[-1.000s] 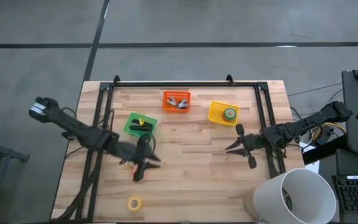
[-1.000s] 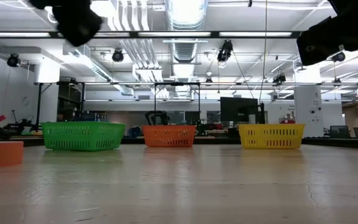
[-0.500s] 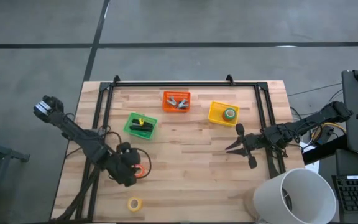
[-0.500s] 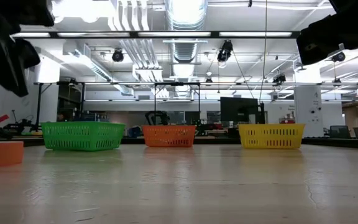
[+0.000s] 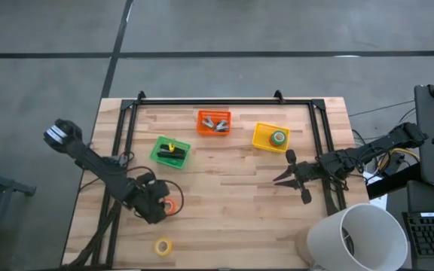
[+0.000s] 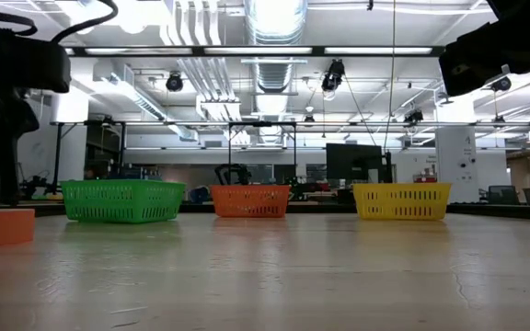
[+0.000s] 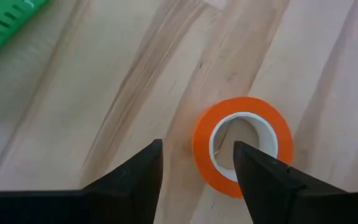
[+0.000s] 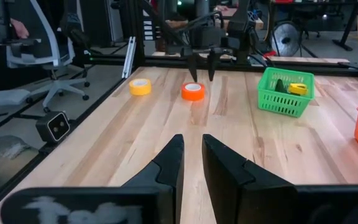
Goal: Pick and place Stapler, Stapler remover, tape
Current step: Put the orange tape into the yellow basket
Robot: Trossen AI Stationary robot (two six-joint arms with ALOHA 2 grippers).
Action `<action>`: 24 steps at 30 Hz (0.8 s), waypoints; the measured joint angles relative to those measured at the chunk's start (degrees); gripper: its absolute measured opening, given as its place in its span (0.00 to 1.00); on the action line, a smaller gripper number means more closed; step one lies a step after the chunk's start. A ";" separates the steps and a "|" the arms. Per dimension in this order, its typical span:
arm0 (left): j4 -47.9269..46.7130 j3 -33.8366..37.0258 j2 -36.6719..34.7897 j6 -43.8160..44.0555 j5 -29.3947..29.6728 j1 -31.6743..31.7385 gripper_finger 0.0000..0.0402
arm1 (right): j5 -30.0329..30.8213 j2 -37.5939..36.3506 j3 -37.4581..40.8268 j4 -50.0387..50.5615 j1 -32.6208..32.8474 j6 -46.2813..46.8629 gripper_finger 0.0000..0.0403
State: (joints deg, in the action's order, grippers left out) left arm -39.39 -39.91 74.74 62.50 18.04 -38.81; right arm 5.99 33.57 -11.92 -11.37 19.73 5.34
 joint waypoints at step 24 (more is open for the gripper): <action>7.76 0.51 8.90 -0.86 1.46 0.98 0.14 | 0.07 0.01 0.00 -0.01 0.00 1.58 0.13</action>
State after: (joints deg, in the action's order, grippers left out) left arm -31.63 -39.40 83.64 61.64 19.50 -37.82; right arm 6.06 33.58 -11.92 -11.38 19.73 6.93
